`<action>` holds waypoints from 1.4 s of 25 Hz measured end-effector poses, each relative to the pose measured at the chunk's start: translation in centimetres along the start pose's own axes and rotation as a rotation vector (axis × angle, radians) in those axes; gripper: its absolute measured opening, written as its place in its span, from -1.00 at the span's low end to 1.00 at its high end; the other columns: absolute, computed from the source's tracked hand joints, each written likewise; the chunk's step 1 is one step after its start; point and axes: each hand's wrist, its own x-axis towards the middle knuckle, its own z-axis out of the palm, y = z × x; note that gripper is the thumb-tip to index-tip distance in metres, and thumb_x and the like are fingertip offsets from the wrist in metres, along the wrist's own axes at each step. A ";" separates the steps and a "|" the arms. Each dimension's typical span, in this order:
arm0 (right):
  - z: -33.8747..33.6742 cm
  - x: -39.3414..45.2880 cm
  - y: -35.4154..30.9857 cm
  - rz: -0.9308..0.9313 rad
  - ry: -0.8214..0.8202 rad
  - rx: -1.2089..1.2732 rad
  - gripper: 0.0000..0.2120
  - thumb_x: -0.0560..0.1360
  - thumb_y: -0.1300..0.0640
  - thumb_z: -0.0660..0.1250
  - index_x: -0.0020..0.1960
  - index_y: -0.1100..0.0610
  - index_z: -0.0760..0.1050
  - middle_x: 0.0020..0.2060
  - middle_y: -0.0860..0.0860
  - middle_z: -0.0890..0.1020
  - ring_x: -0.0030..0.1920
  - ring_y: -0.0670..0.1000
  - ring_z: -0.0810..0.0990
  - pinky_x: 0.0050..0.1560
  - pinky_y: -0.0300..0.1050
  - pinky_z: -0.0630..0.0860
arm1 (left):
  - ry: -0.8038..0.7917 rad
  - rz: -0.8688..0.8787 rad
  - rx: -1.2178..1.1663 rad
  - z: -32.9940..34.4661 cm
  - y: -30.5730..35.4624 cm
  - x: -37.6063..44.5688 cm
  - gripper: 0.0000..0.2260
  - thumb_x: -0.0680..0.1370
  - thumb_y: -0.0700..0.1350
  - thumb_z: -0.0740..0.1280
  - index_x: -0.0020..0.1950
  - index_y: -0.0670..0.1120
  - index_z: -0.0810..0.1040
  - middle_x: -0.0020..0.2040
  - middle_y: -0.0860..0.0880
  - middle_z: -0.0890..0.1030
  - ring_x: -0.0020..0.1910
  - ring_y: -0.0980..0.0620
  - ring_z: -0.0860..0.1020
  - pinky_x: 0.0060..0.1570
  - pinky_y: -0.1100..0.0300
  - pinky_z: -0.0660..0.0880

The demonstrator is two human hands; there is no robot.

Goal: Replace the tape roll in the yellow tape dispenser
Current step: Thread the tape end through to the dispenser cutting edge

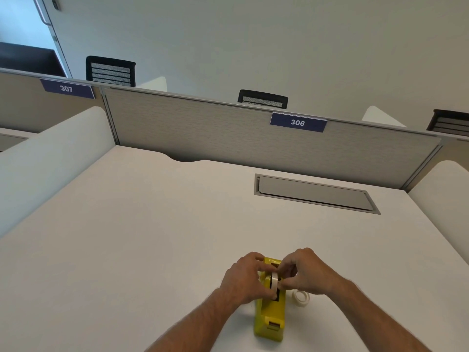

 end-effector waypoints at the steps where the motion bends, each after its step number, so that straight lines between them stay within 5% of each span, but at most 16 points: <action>1: 0.3 -0.2 0.2 0.004 0.032 0.003 -0.72 0.33 -0.02 0.58 0.02 -0.01 0.71 -0.20 -0.11 0.70 -0.19 -0.10 0.64 -0.15 -0.28 0.61 | -0.004 0.005 0.012 -0.1 0.0 0.0 -0.36 0.25 0.23 0.59 0.31 0.22 0.55 0.40 0.20 0.40 0.21 0.12 0.51 0.17 0.07 0.54; 5: 1.7 -1.0 0.7 -0.014 0.124 0.056 -0.83 0.40 0.01 0.54 -0.01 -0.08 0.73 -0.23 -0.08 0.69 -0.17 -0.07 0.61 -0.14 -0.21 0.54 | -0.015 0.017 0.059 -0.2 -0.1 0.0 -0.36 0.28 0.27 0.56 0.33 0.24 0.53 0.43 0.20 0.36 0.27 0.11 0.48 0.23 0.06 0.51; 13: 4.2 -2.2 0.9 -0.099 0.321 0.048 -0.96 0.40 0.08 0.51 -0.15 -0.04 0.70 -0.35 -0.25 0.55 -0.34 -0.15 0.53 -0.30 -0.40 0.40 | -0.013 0.072 0.127 -0.4 -0.1 -0.2 -0.43 0.39 0.34 0.45 0.37 0.25 0.49 0.48 0.15 0.33 0.36 0.08 0.40 0.29 0.05 0.44; 19: 5.4 -2.9 1.6 -0.090 0.313 0.288 -0.50 0.23 -0.05 0.57 0.14 -0.26 0.55 -0.22 -0.09 0.53 -0.25 -0.09 0.51 -0.34 -0.31 0.50 | 0.001 0.052 0.058 -0.2 0.0 -0.3 -0.49 0.40 0.28 0.47 0.34 0.30 0.51 0.49 0.15 0.32 0.42 0.09 0.34 0.34 0.05 0.40; 24: 6.2 -2.5 1.7 -0.072 0.359 0.248 -0.50 0.28 -0.07 0.60 0.20 -0.20 0.57 -0.25 -0.13 0.48 -0.24 -0.16 0.47 -0.30 -0.32 0.44 | 0.009 0.016 -0.006 0.0 0.2 -0.4 -0.49 0.39 0.24 0.49 0.33 0.28 0.53 0.49 0.19 0.31 0.41 0.11 0.35 0.33 0.06 0.41; 30: 6.1 -2.3 1.8 -0.069 0.400 0.284 -0.58 0.26 -0.05 0.61 0.04 -0.32 0.56 -0.29 -0.11 0.52 -0.26 -0.16 0.49 -0.30 -0.34 0.44 | -0.048 0.050 0.088 -0.8 0.4 -0.1 -0.62 0.53 0.26 0.33 0.33 0.25 0.54 0.50 0.15 0.31 0.42 0.09 0.34 0.34 0.06 0.37; 35: 5.7 -2.0 1.8 -0.086 0.373 0.216 -0.53 0.25 -0.11 0.61 0.12 -0.06 0.64 -0.27 -0.15 0.53 -0.29 -0.12 0.50 -0.27 -0.27 0.51 | -0.043 0.191 0.130 -2.9 1.5 0.5 -0.74 0.49 0.12 0.47 0.15 0.09 0.70 0.19 0.12 0.55 0.16 0.13 0.49 0.17 0.13 0.49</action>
